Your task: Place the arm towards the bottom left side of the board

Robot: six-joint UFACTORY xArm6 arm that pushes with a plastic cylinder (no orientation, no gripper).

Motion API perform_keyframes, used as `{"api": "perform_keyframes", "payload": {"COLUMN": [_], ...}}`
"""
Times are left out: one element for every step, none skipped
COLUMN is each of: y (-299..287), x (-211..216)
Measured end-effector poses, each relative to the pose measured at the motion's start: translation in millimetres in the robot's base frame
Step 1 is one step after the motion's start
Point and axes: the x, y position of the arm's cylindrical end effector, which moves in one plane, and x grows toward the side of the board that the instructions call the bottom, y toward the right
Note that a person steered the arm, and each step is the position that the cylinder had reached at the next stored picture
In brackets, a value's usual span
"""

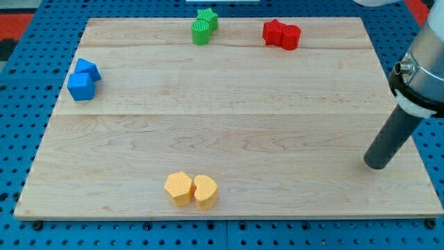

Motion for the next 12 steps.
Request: {"api": "perform_keyframes", "payload": {"y": [0, -5, -12, -15, -22, -27, -27, -27, -19, -9, -11, -18], "x": [0, 1, 8, 14, 22, 24, 24, 24, 24, 24, 24, 22]}}
